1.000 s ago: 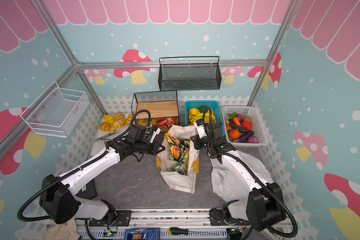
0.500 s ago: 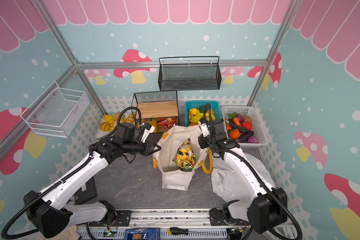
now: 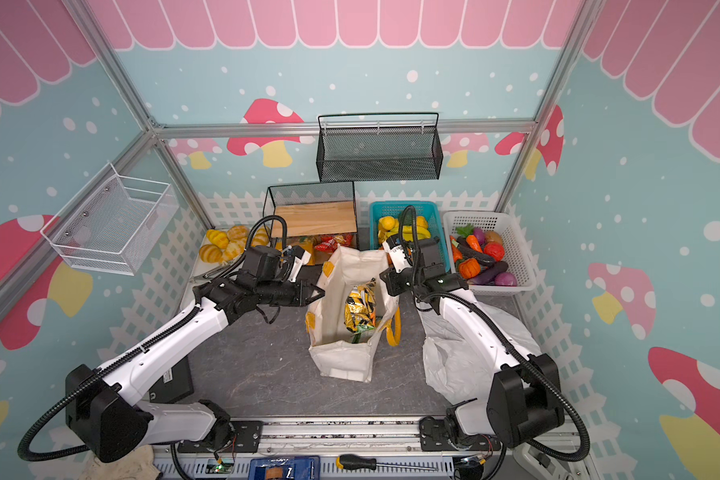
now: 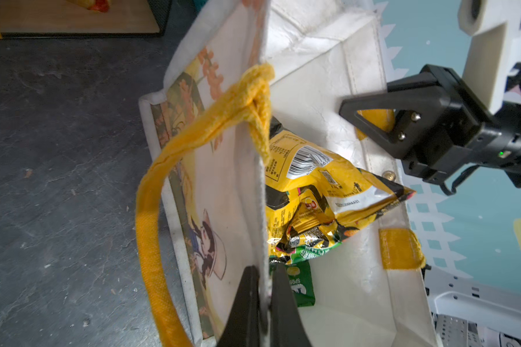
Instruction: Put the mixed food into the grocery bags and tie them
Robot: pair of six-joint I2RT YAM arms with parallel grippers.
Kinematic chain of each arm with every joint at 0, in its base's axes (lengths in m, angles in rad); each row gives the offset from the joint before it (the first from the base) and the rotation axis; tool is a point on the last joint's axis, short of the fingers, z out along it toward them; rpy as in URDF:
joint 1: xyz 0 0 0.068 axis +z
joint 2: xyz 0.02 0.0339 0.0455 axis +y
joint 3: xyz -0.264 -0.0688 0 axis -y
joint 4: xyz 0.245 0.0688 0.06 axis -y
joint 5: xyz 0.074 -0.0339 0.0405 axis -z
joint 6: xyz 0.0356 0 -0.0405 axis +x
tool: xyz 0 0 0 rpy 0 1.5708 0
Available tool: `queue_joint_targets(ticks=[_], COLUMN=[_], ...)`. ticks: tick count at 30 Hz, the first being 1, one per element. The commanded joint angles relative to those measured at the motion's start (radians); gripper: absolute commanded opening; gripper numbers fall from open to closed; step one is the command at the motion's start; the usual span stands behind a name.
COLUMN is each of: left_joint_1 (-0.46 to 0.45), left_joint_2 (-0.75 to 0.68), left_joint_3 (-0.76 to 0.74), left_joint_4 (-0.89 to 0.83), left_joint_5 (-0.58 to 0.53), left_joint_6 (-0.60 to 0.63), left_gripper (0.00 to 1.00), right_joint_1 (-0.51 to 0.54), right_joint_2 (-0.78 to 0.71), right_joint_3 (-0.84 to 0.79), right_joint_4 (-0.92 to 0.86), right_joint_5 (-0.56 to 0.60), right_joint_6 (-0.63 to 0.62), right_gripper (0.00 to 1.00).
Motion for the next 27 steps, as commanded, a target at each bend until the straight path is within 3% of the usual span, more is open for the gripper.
queue_joint_targets(ticks=[1, 7, 15, 23, 27], left_joint_1=[0.005, 0.011, 0.077, 0.045, -0.013], left_joint_2=[-0.01, -0.037, -0.078, 0.016, 0.066], left_joint_3=[-0.025, -0.068, -0.052, -0.008, 0.04], left_joint_4=[0.071, 0.132, 0.11, 0.019, 0.022], left_joint_5=[-0.041, -0.101, -0.128, -0.001, -0.044], left_joint_6=[-0.022, -0.007, 0.017, 0.061, 0.083], left_gripper=[0.0, 0.16, 0.48, 0.52, 0.5], right_joint_1=[0.006, 0.006, 0.006, 0.008, 0.01], right_joint_2=[0.01, 0.028, 0.059, 0.083, 0.086], right_joint_3=[-0.004, -0.002, -0.004, -0.015, -0.034], right_joint_4=[0.067, 0.079, 0.184, 0.234, 0.274], right_joint_5=[-0.004, 0.064, -0.056, -0.075, -0.095], right_joint_6=[-0.007, -0.014, 0.06, 0.084, 0.099], right_gripper=[0.04, 0.05, 0.05, 0.05, 0.07])
